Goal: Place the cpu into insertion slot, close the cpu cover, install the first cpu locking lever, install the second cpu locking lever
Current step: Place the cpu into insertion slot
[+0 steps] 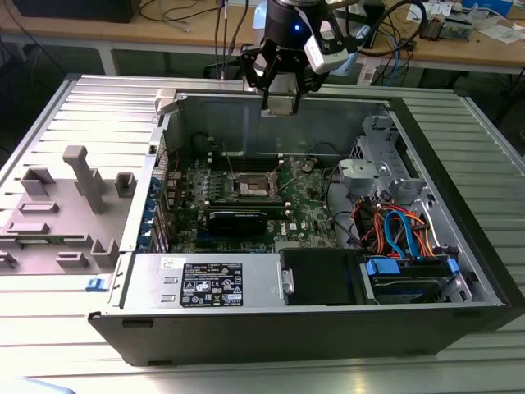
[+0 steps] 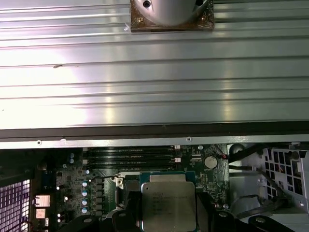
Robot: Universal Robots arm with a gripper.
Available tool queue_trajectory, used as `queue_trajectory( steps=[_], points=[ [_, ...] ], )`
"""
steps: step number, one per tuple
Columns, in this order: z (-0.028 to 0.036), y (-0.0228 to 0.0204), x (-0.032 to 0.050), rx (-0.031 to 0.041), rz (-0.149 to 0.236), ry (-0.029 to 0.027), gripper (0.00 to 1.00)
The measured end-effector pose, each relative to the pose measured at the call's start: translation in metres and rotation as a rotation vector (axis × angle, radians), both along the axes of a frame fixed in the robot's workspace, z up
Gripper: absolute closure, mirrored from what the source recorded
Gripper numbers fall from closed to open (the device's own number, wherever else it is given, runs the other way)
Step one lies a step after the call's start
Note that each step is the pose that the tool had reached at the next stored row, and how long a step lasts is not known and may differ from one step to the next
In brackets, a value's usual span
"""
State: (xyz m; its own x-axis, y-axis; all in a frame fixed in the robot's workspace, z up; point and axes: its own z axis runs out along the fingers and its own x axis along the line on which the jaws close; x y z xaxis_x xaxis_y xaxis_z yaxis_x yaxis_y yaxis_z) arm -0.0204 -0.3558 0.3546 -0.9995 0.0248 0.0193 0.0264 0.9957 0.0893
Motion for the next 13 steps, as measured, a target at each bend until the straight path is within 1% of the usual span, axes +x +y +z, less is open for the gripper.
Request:
queue_trajectory(
  steps=[6, 10, 13],
  points=[
    [-0.0008, -0.0009, -0.0002, 0.0002, 0.0, -0.0002, 0.45],
    [-0.0011, -0.0027, -0.0007, 0.0, 0.0, 0.0, 0.45],
    [-0.0014, -0.0033, -0.0009, -0.0001, 0.0, 0.0, 0.45]
  ],
)
